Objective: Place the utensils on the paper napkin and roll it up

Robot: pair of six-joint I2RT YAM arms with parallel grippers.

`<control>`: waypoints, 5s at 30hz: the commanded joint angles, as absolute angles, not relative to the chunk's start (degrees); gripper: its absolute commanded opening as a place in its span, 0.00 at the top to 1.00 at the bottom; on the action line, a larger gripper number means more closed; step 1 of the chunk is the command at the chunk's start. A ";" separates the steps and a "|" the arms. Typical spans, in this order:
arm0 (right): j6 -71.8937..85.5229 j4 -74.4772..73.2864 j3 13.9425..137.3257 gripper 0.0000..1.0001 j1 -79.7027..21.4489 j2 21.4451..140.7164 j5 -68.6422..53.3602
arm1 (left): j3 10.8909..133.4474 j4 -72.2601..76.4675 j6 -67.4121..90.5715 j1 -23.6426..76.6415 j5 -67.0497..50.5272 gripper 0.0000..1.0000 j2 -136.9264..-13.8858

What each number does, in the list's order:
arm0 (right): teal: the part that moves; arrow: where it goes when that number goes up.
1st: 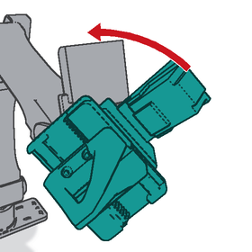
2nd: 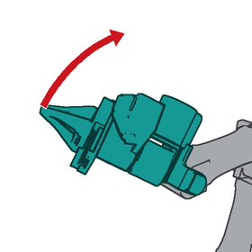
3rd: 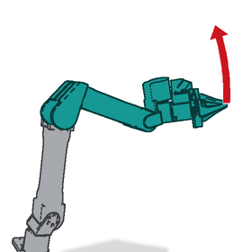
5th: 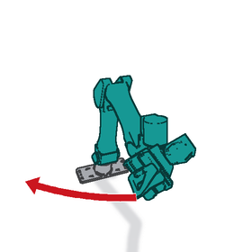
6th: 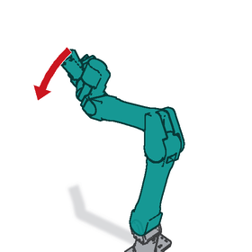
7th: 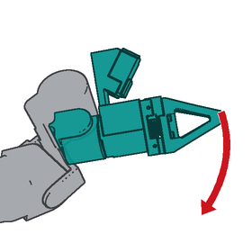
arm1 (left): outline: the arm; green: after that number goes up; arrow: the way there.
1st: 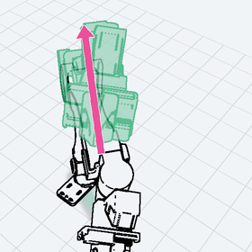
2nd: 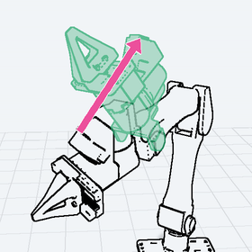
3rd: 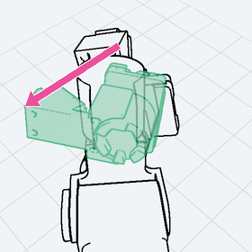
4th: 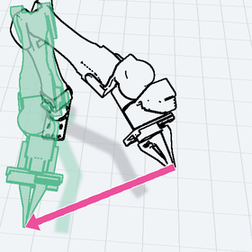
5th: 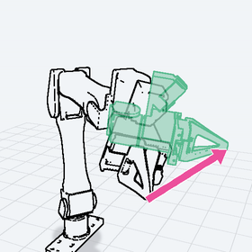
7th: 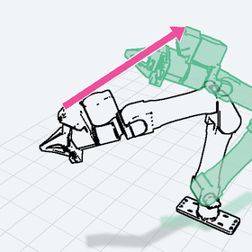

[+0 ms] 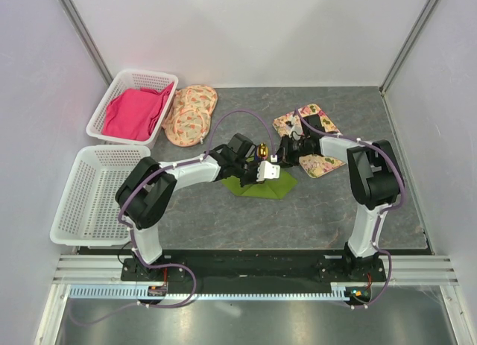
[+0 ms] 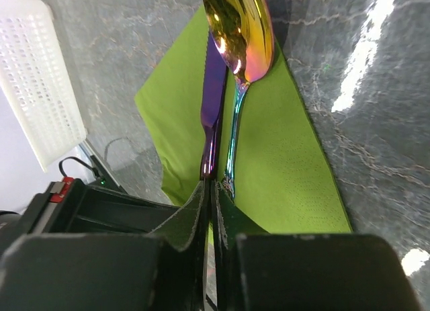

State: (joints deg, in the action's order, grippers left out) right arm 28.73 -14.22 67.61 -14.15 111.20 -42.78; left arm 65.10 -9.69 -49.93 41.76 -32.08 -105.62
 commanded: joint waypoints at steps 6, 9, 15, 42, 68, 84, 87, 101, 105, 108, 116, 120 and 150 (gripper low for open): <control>24.18 -17.83 70.05 0.92 -16.17 114.43 -38.15 | 66.62 -4.66 -47.02 40.78 -32.43 0.98 -106.79; 23.47 -19.42 71.10 0.92 -16.43 115.14 -36.57 | 66.62 -4.05 -46.84 40.69 -32.17 0.98 -106.79; 21.27 -21.79 72.86 0.92 -16.96 117.07 -35.25 | 66.80 -2.55 -46.32 40.17 -31.03 0.98 -107.58; 28.37 -20.05 66.28 0.91 -17.49 108.72 -43.94 | 66.53 -0.53 -45.44 39.90 -28.48 0.98 -110.92; 31.73 -13.45 54.84 1.00 -17.58 111.01 -41.93 | 71.01 -7.55 -34.83 35.62 -35.21 0.67 -104.62; 31.20 -13.54 55.02 1.00 -17.58 110.39 -40.17 | 58.28 -6.19 6.22 31.03 -51.59 0.57 -94.48; 31.20 -13.54 55.11 1.00 -17.67 110.30 -40.08 | 57.74 -3.70 11.77 31.03 -51.59 0.64 -97.20; 30.76 -13.62 56.25 1.00 -18.81 110.83 -39.82 | 60.56 -1.05 24.43 30.15 -42.28 0.73 -108.89; 30.76 -13.71 56.34 1.00 -18.90 110.92 -39.73 | 59.94 -2.63 25.48 28.74 -40.52 0.75 -110.65; 30.50 -13.71 56.43 1.00 -18.98 110.92 -39.38 | 58.71 -3.42 26.28 27.07 -40.08 0.76 -111.27; 29.71 -14.50 56.87 1.00 -18.90 110.92 -38.50 | 56.43 -5.45 25.75 26.19 -39.02 0.77 -111.18; 29.27 -14.77 56.95 1.00 -18.98 110.83 -37.97 | 55.02 -5.63 25.75 25.93 -38.32 0.77 -110.13; 29.36 -15.03 57.39 1.00 -20.57 110.22 -37.70 | 51.24 -3.25 27.95 24.61 -42.72 0.68 -107.93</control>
State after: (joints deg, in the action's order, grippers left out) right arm 31.24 -14.17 56.84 -20.05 110.21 -42.41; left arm 51.18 -1.63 27.40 25.76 -43.77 -106.13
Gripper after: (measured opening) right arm 0.007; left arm 0.327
